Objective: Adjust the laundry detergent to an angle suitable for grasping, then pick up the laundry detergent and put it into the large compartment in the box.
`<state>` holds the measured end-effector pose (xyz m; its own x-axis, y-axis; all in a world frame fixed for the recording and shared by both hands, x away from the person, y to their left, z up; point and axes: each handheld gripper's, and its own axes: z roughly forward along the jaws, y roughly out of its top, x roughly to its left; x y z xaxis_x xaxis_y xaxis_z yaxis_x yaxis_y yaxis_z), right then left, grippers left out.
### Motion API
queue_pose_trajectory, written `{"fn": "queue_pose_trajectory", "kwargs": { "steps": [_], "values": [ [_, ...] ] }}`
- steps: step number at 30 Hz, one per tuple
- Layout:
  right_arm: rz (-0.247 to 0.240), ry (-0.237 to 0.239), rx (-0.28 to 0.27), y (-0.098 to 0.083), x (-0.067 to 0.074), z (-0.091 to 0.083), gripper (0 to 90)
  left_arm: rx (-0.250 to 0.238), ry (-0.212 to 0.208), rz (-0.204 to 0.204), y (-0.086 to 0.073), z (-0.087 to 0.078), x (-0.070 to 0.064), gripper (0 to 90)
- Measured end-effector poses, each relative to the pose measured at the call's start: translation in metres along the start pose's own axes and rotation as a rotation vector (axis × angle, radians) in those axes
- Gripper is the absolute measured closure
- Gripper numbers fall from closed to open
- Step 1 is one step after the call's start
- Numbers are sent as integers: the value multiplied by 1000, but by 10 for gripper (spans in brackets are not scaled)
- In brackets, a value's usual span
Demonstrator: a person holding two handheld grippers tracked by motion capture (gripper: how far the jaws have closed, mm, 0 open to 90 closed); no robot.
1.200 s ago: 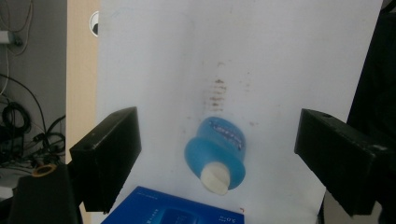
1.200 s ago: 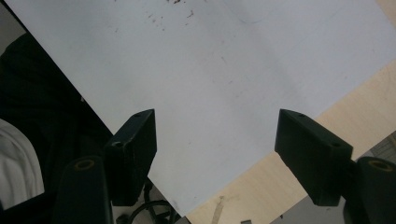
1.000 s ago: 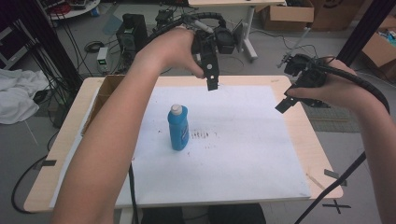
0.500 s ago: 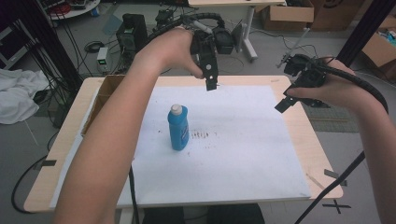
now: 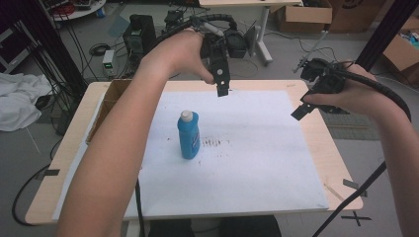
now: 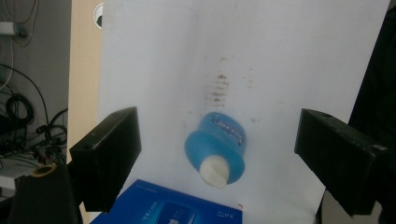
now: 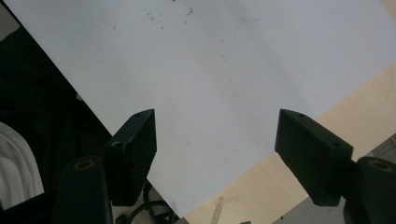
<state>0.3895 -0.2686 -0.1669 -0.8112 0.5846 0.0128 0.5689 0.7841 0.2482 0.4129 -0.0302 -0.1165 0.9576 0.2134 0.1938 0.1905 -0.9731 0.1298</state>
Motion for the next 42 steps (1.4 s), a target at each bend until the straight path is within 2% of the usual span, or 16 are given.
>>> {"fn": "queue_pose_trajectory", "kwargs": {
  "steps": [13, 22, 42],
  "values": [
    [15, 1, 1, -3, -3, -1, 294, 2, 8, 3, 0, 0, 1, 153],
    [6, 6, -4, -4, -3, 3, 293, 3, 9, 0, 1, 0, 0, 154],
    [11, 9, 4, -4, 0, 5, 290, 10, 11, -54, -12, -6, -2, 154]
  ]
}}
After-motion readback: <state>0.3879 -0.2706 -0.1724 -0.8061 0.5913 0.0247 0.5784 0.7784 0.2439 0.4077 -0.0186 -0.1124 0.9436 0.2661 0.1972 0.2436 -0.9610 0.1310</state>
